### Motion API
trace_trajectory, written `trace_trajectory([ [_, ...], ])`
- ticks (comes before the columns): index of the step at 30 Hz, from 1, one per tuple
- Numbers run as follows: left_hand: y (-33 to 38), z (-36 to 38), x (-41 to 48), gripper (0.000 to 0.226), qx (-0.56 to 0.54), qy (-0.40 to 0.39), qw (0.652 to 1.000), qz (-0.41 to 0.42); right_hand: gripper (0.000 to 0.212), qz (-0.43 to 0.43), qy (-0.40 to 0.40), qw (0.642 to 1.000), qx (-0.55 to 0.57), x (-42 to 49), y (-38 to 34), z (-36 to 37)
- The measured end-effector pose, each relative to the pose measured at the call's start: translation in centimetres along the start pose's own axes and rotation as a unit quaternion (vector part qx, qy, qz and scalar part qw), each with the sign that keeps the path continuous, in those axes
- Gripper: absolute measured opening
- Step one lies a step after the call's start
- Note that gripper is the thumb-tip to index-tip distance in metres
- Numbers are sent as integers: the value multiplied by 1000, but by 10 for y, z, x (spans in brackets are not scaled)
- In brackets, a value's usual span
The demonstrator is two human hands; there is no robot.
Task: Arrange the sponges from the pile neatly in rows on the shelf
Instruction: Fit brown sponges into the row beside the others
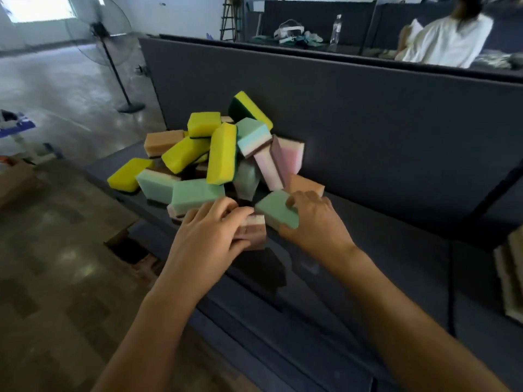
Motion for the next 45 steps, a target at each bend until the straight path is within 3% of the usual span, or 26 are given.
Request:
trace_trajectory([
  [8, 58, 11, 3, 63, -75, -36, 982, 170, 59, 124, 123, 985, 6, -138, 52, -31],
  [15, 145, 49, -2, 57, -164, -79, 938, 296, 58, 274, 164, 947, -20, -238, 92, -44],
  [21, 231, 67, -5, 53, -202, -83, 902, 372, 59, 349, 194, 916, -42, -313, 143, -65],
  [33, 363, 99, -28, 49, -219, -116, 898, 365, 63, 341, 204, 916, -52, -406, 243, -98],
  [45, 391, 105, -48, 52, -206, -127, 923, 300, 60, 274, 182, 944, -41, -422, 287, -103],
])
Point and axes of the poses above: each hand's wrist, its own x-axis towards the middle knuckle, its own z-axis out of the palm, y = z × x, the point moved 2 cm from there along x, towards the middle knuckle, and after that the axes turned 10 degrees about -x, right-handed, at the moved point
